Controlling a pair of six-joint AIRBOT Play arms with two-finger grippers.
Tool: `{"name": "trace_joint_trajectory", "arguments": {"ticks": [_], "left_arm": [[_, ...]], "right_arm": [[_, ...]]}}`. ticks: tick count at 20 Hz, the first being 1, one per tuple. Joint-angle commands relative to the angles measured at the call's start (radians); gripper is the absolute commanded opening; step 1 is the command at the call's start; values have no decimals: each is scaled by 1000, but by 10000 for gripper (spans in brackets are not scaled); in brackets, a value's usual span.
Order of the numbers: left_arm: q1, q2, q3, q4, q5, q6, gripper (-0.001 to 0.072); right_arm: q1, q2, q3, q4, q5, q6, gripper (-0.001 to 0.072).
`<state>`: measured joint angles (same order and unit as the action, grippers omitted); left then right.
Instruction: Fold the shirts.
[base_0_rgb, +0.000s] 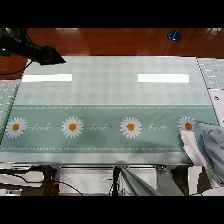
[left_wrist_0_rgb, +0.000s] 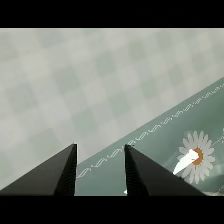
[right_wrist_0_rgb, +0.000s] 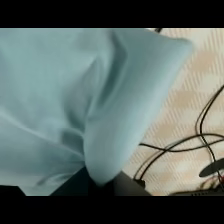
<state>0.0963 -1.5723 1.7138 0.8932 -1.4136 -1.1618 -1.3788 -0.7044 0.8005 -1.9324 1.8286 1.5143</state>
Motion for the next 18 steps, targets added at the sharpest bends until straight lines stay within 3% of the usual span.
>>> {"name": "trace_joint_trajectory", "arguments": {"ticks": [1, 3, 4, 6, 7, 10, 12, 13, 14, 15, 16, 17, 18], "left_arm": [[1, -7, 1, 45, 0, 2, 369], [1, -7, 1, 75, 0, 2, 369], [1, -7, 1, 85, 1, 2, 369], [1, -7, 1, 105, 0, 2, 369], [1, -7, 1, 114, 0, 2, 369], [1, -7, 1, 126, 0, 2, 369], [1, -9, 1, 126, 11, 2, 369], [1, -11, 0, 125, 32, 2, 369], [0, -16, 0, 125, 60, 2, 369], [-2, -19, 0, 126, 100, 2, 370], [-2, -24, 0, 126, 153, 12, 370], [-2, -31, 0, 126, 211, 29, 370], [-2, -37, 0, 117, 262, 23, 373]], "right_arm": [[-10, 3, -82, -99, -8, -13, 31], [-10, 3, -107, -128, -41, -21, 33], [-10, 3, -112, -124, -58, -41, 103], [-10, 3, -112, -124, -104, -69, 400], [-10, 3, -112, -147, -163, -70, 451], [-11, -6, -100, -351, -348, -10, 453], [-8, -43, -52, -326, -487, 105, 449], [4, -74, 10, -135, -602, 137, 383], [24, -109, 90, 165, -784, 150, 258], [57, -158, 166, 613, -1081, 181, 213], [128, -225, 214, 1124, -1370, 117, 212], [267, -326, 306, 1630, -1448, -144, 214], [387, -436, 436, 1876, -1269, -515, 211]]}}
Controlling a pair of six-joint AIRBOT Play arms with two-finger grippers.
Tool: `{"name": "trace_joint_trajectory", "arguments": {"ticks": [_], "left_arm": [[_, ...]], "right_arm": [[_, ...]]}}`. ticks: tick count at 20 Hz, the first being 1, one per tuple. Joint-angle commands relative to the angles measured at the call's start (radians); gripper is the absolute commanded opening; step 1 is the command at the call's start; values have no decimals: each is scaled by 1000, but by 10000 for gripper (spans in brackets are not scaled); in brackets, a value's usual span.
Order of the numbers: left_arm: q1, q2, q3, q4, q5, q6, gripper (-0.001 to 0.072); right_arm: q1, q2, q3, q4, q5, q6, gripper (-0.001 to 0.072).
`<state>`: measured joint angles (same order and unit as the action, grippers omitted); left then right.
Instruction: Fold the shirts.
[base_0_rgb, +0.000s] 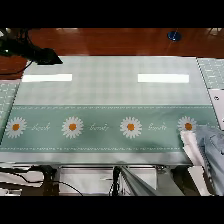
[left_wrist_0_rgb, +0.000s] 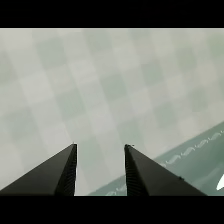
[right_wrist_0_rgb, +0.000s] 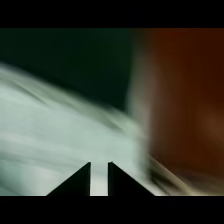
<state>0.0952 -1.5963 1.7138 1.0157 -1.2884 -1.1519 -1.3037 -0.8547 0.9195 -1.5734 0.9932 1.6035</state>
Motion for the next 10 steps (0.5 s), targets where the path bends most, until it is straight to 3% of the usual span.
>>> {"name": "trace_joint_trajectory", "arguments": {"ticks": [1, 2, 4, 6, 7, 9, 10], "left_arm": [[-2, -19, 1, -40, 170, 10, 383], [-7, -26, 1, -86, 173, 10, 383], [-40, -27, 1, -72, 89, 11, 378], [-117, -27, 1, 167, -76, -62, 274], [-168, -31, 0, 352, -154, -132, 274], [-255, -43, 0, 570, -243, -168, 283], [-280, -47, 0, 574, -245, -180, 376]], "right_arm": [[444, -410, 457, 1531, -167, -774, 156], [612, -539, 589, 1394, 36, -681, 142], [945, -733, 738, 890, 327, -434, 142], [1231, -833, 768, 315, 537, -418, 142], [1346, -856, 766, 66, 572, -386, 142], [1457, -864, 766, -95, 501, -328, 150], [1489, -864, 766, -135, 498, -312, 150]]}}
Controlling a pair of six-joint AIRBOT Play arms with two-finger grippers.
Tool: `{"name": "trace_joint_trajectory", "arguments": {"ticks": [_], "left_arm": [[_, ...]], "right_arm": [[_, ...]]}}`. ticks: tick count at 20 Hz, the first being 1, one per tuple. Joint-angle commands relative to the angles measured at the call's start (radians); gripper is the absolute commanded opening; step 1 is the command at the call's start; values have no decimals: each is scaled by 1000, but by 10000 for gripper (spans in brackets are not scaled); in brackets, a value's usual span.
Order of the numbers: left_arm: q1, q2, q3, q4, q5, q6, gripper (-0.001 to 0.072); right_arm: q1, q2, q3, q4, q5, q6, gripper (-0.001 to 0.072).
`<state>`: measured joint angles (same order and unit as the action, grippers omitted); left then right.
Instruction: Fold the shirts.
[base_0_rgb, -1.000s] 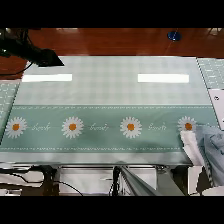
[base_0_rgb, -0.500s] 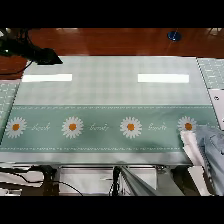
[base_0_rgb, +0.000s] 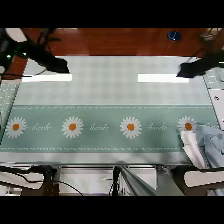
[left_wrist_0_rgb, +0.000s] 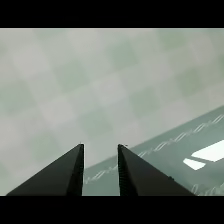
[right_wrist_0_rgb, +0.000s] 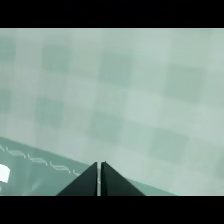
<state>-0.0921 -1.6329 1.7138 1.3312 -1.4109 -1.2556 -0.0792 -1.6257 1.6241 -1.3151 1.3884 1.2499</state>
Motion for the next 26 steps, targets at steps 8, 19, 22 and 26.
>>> {"name": "trace_joint_trajectory", "arguments": {"ticks": [8, 19, 22, 26], "left_arm": [[-206, -50, 0, 254, 79, -175, 636], [-214, -109, 1, 255, 76, -175, 636], [-214, -119, 1, 255, 76, -175, 636], [-213, -116, 1, 254, 19, -174, 534]], "right_arm": [[248, -93, 62, -366, 173, 172, 504], [248, -93, 62, -381, 144, 172, 505], [248, -93, 62, -381, 144, 172, 505], [248, -93, 62, -381, 144, 172, 504]]}}
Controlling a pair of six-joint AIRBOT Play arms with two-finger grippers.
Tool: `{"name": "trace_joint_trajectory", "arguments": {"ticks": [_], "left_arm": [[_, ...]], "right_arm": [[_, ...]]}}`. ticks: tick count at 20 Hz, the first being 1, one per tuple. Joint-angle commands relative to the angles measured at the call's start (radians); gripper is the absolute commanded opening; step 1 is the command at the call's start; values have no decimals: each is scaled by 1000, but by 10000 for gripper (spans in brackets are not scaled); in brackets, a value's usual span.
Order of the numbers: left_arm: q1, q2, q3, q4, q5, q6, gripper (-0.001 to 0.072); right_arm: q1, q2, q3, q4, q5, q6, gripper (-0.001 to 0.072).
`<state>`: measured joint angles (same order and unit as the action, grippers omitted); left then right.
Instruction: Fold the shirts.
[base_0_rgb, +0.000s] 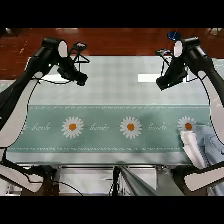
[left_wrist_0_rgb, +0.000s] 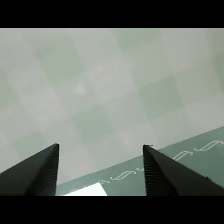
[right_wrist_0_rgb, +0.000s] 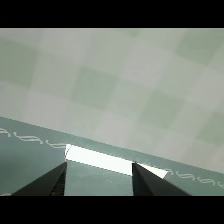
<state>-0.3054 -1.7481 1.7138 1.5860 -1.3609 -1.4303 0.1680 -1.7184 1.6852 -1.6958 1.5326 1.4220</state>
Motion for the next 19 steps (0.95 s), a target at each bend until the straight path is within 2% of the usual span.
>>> {"name": "trace_joint_trajectory", "arguments": {"ticks": [1, 3, 6, 10, 16, 19], "left_arm": [[0, 4, 1, 0, -32, 5, 465], [2, 32, 0, -43, -8, 5, 459], [8, 113, -49, -180, 127, 52, 459], [19, 202, -241, -179, 221, 50, 459], [24, 182, -249, -177, 328, 49, 459], [24, 182, -249, -177, 333, 49, 459]], "right_arm": [[1, 0, 1, 0, 0, 0, 504], [1, 0, 1, 0, 0, 0, 504], [1, 0, 1, 0, 0, 0, 504], [1, 0, 1, 0, 0, 0, 505], [1, 0, 1, 0, 0, 0, 504], [1, 0, 1, 0, 0, 0, 505]]}}
